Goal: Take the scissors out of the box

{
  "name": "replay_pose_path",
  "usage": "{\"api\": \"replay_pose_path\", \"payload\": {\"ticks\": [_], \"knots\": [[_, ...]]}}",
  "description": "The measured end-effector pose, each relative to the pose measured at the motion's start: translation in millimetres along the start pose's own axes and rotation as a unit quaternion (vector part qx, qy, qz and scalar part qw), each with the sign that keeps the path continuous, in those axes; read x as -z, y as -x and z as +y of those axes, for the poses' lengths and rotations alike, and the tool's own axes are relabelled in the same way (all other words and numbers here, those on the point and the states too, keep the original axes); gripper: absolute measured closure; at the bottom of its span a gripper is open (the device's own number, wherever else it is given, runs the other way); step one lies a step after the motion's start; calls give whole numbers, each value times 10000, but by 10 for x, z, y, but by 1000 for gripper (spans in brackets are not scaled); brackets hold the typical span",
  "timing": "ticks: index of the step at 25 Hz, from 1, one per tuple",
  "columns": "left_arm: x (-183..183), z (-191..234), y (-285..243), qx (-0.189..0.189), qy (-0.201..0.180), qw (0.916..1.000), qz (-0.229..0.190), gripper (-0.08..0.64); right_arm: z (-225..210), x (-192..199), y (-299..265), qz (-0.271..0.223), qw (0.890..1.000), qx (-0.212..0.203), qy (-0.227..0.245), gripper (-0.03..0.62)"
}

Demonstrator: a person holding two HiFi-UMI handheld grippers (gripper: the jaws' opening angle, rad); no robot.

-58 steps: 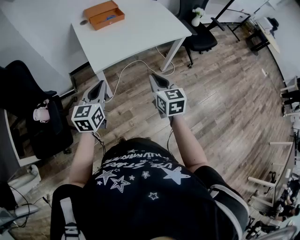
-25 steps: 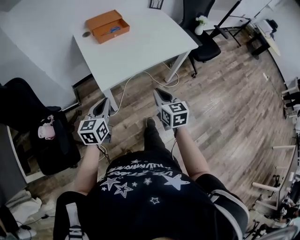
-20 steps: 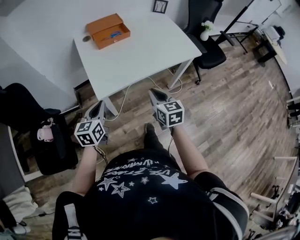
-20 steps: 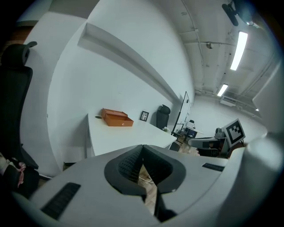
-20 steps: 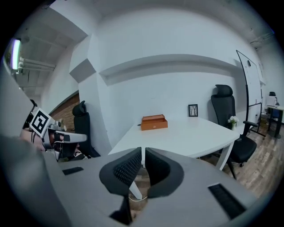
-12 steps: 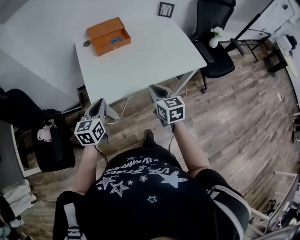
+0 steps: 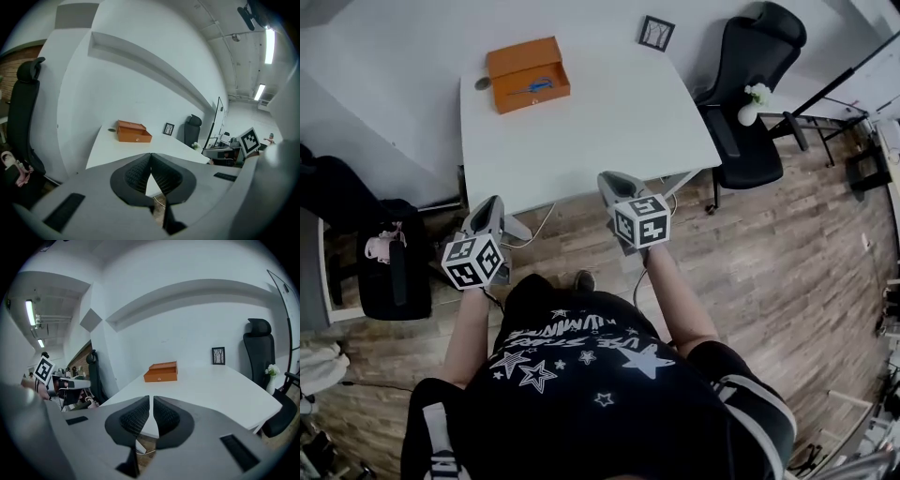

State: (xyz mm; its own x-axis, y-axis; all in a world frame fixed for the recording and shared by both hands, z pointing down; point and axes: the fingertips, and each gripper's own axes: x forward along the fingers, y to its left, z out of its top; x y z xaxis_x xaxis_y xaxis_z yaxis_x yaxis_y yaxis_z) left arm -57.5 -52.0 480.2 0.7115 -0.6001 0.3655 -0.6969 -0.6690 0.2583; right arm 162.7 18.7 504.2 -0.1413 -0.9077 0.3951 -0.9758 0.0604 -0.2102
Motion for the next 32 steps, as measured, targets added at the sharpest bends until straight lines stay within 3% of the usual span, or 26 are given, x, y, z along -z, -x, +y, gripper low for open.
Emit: {"api": "replay_pose_path", "payload": {"ticks": [5,13,19,32], "knots": [[-44,-42,-89,-127,-70,9999,41,541,-161,-39,-142,56,9997,-151,-162,535],[-148,247,-403,-386,169,9991,47,541,-303,-129,-462,185,9994,-249,-137,535],[-403,323,-940,-220,154,9996,-22,541,-653,-261,-716,241,9996,-78,-152,535],[-1126,1113,-2031,-200,277,9992,-191,541,-984,-1240,-2142,374,9975,-500,339,535]]}}
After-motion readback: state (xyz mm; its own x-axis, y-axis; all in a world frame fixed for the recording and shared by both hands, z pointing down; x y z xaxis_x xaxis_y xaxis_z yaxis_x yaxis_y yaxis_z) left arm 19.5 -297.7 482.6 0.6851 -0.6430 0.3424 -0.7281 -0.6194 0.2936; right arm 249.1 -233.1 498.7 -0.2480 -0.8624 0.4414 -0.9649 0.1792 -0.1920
